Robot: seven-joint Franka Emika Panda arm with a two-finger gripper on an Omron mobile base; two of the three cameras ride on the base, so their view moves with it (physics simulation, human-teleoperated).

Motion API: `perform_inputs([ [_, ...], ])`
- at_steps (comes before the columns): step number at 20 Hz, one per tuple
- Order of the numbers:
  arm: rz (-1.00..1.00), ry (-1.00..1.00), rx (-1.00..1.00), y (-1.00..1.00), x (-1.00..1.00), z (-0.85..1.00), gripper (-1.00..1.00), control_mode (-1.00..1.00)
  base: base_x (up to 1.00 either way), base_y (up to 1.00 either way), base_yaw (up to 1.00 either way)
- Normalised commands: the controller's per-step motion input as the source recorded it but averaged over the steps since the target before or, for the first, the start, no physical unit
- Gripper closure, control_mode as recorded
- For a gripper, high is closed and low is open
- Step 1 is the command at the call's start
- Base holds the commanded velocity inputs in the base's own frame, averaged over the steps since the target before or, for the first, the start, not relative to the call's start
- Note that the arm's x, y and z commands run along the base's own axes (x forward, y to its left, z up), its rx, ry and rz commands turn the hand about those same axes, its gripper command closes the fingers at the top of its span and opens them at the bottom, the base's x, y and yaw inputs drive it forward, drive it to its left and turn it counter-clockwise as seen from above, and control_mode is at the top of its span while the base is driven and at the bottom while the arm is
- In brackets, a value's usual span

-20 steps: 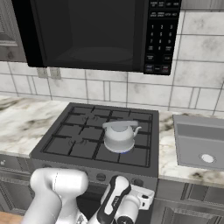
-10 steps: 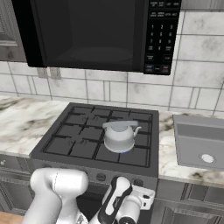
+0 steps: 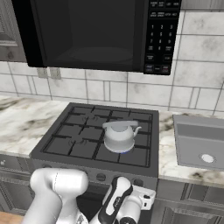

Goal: The kettle is done boiling. Turn off the stove, then wait for 300 timesteps before moving the kettle to the dining table.

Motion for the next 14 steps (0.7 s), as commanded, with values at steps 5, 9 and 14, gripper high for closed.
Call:
perform_inputs([
  [5,0.0,0.0,0.1,-0.13,-0.03,0.0,1.0,-1.0,0.0,0.0,0.0],
  [9,0.0,0.0,0.15,-0.04,-0.05,0.0,1.0,-1.0,0.0,0.0,0.0],
  [14,-0.01,0.0,0.14,-0.03,-0.05,0.0,1.0,-1.0,0.0,0.0,0.0],
])
